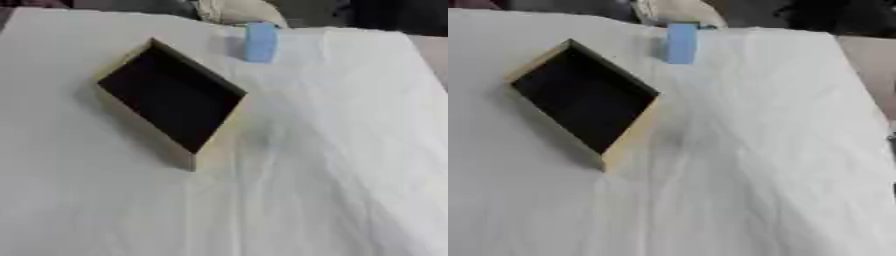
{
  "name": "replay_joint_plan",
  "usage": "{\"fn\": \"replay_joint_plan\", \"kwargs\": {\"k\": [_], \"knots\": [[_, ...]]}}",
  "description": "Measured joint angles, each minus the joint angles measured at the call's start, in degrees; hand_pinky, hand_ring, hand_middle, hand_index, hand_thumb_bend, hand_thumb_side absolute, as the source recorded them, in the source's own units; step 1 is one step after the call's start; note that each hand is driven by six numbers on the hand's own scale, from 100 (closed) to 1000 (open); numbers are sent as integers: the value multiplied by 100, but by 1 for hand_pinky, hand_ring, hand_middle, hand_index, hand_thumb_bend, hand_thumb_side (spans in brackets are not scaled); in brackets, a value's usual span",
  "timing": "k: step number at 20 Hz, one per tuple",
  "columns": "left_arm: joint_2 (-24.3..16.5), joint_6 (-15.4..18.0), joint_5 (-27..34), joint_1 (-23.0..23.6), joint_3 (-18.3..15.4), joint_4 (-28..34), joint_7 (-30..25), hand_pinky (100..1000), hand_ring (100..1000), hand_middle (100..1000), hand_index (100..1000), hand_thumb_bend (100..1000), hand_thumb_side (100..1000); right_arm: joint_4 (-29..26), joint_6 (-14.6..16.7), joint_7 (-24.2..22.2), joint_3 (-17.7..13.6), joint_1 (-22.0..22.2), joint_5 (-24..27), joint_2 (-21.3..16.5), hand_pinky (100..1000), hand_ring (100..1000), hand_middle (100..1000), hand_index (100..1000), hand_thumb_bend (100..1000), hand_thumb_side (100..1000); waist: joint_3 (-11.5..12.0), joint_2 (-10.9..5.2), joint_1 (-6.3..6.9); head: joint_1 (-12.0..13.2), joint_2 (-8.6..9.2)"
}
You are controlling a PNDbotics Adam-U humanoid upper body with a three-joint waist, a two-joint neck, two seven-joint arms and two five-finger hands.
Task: Pick up objects on the table and place them in the box.
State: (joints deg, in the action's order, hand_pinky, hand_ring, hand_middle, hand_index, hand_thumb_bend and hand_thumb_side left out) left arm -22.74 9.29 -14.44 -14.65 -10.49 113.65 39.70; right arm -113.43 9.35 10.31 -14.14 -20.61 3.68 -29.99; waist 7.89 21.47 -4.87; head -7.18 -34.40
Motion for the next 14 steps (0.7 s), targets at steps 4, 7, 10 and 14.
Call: {"fn": "replay_joint_plan", "kwargs": {"k": [4,7,10,14], "knots": [[0,-1,0,-1,-2,0,1,663,680,725,738,234,893,0,5,-7,-1,3,0,0,801,819,809,880,100,1000,-1,0,-10,11,16],[0,-2,-1,-1,-10,0,2,663,680,725,737,235,893,0,7,-13,-1,9,-6,0,802,818,807,880,100,1000,-4,0,-11,32,16],[0,-3,-4,-1,-18,0,3,663,680,725,737,235,894,0,2,-38,-1,43,-14,0,802,818,807,880,100,1000,-4,0,-11,51,-1],[0,-3,-14,0,-29,0,3,663,681,725,738,234,893,0,-17,-51,-26,72,-81,-4,806,819,809,885,100,1000,-5,0,-2,64,-59]]}}
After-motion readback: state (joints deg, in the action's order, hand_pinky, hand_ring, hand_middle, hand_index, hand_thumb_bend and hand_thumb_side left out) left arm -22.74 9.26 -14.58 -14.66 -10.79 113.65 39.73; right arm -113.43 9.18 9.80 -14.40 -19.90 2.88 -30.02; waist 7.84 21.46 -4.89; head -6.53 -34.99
